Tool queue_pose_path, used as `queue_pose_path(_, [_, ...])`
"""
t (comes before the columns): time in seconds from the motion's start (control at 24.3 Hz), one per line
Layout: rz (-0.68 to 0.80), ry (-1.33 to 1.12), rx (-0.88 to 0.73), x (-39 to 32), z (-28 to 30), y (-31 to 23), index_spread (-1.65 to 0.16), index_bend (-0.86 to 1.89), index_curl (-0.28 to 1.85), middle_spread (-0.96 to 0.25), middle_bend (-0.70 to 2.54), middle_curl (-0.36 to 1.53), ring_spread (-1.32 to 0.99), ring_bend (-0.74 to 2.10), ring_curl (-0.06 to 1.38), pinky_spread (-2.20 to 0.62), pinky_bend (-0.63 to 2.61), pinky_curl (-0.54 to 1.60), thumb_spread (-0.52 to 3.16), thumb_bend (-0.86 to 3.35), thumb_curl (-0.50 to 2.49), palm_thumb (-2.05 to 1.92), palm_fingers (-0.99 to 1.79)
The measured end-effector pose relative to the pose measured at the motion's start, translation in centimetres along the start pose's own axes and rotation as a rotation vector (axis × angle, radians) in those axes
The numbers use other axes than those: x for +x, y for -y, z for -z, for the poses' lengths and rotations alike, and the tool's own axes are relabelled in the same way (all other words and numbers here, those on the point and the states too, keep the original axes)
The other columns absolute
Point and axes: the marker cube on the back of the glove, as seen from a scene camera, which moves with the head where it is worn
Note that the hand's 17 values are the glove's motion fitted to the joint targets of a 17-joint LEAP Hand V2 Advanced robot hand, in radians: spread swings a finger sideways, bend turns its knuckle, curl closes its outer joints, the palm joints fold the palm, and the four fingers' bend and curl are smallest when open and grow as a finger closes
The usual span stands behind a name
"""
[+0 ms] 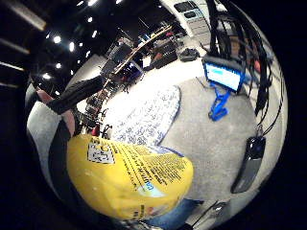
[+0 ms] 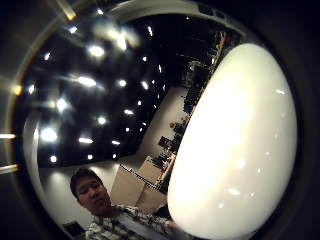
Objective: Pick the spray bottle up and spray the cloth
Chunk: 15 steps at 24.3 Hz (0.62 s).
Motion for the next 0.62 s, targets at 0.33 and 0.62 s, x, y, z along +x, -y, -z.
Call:
queue_pose_path(0.33, [-0.006,-0.011,-0.042,-0.8,-1.6,2.0,-0.28,0.29,0.47,-0.15,0.54,0.49,-0.22,0.58,0.45,-0.16,0.49,0.34,0.11,-0.03,0.73,1.05,1.28])
queue_pose_path(0.62, [-0.015,-0.102,-0.115,0.2,-4.0,3.0,-0.28,0.28,0.49,-0.15,0.54,0.50,-0.22,0.57,0.46,-0.16,0.49,0.34,0.09,-0.03,0.74,1.05,1.28])
